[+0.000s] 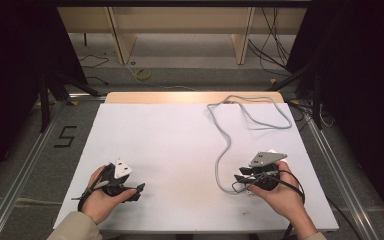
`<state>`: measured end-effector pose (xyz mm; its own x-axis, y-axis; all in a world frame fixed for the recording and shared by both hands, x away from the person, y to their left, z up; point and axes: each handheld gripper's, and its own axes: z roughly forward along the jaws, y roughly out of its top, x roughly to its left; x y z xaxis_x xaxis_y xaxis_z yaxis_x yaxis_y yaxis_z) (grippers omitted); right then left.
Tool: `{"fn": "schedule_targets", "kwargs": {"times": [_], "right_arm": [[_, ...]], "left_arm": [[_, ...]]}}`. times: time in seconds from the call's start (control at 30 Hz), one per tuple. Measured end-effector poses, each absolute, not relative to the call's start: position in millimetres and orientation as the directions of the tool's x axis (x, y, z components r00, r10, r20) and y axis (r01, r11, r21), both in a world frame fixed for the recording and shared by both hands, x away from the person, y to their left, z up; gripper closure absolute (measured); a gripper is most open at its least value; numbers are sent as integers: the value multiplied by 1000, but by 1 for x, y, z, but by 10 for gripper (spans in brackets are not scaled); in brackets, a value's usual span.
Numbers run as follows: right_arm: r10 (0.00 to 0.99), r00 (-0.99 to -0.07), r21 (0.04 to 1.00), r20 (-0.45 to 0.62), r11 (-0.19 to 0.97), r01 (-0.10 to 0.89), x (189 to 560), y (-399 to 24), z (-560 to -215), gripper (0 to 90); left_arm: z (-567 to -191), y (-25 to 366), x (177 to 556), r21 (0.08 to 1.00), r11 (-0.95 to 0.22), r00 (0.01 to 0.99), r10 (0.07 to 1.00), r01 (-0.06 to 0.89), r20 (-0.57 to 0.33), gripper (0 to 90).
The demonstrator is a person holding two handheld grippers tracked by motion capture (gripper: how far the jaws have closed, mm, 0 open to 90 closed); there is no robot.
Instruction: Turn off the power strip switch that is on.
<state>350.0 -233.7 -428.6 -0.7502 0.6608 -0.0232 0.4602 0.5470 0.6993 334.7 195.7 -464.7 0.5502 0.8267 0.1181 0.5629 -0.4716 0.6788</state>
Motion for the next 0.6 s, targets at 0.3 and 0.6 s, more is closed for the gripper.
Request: {"fn": "schedule_targets", "kwargs": {"times": [0.3,0.6], "right_arm": [[664,-748,689,-21,552,470,351,-237,-426,840],[684,-729,680,-13,540,495,352,-240,-424,900]], "left_arm": [[-465,196,335,678,-473,549,827,563,120,157],[-464,196,335,685,-463,541,833,563,118,155]]}}
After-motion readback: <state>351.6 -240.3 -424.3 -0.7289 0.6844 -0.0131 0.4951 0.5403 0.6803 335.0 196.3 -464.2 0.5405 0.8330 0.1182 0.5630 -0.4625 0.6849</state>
